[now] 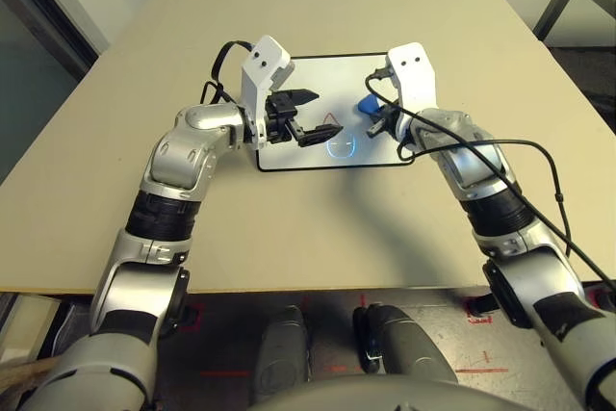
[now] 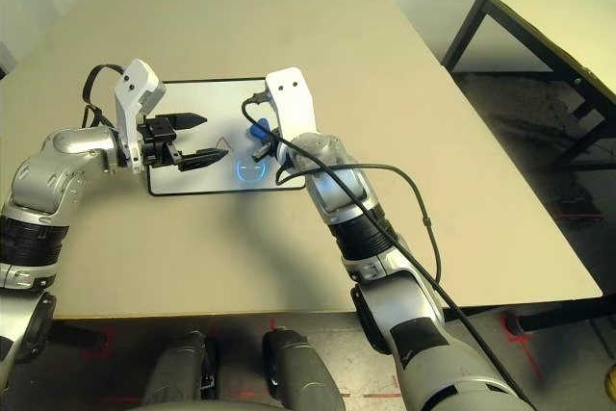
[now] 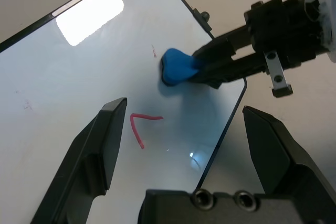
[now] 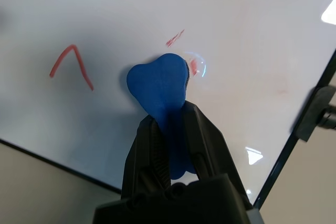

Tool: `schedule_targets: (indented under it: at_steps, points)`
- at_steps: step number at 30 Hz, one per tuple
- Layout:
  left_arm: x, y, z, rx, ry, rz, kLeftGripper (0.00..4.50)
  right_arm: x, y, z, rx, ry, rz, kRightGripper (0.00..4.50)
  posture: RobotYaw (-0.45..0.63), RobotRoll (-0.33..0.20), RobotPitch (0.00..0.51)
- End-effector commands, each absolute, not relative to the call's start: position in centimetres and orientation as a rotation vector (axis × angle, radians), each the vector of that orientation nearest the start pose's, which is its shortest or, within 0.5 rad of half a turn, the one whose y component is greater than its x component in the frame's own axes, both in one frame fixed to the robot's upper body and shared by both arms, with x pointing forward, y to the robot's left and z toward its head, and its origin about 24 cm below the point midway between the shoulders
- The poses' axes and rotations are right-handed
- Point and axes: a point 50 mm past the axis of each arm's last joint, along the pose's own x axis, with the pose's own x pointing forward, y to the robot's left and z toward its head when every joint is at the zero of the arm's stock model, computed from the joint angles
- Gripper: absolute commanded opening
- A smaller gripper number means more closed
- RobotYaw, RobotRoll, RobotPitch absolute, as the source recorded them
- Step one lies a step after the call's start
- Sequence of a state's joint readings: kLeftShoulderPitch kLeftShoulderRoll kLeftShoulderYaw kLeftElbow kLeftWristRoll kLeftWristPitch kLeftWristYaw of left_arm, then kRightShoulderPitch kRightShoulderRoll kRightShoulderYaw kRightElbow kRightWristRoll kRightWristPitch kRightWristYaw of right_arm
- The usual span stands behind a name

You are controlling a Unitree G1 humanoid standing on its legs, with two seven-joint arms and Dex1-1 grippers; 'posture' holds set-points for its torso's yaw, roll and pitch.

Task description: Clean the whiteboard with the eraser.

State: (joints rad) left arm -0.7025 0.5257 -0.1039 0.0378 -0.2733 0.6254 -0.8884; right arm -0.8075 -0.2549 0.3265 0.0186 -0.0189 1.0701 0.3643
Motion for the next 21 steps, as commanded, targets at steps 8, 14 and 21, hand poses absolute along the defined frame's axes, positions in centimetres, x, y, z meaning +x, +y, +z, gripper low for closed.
schedule_targets:
  at_steps: [8,14,21]
  points:
    - [32.8,14.7,19.2,0.299,0.132,-0.978,4.5,36.2,-9.1,18.2,-0.42,0.293,0.403,0.55,-0.02,0.0,0.093]
    - [32.9,14.6,19.2,0.298,0.133,-0.982,4.5,36.5,-9.0,18.3,-0.404,0.278,0.401,0.55,-0.02,0.0,0.092]
    - [32.9,14.6,19.3,0.299,0.132,-0.982,4.5,35.2,-9.0,14.9,-0.433,0.414,0.445,0.55,-0.02,0.0,0.089]
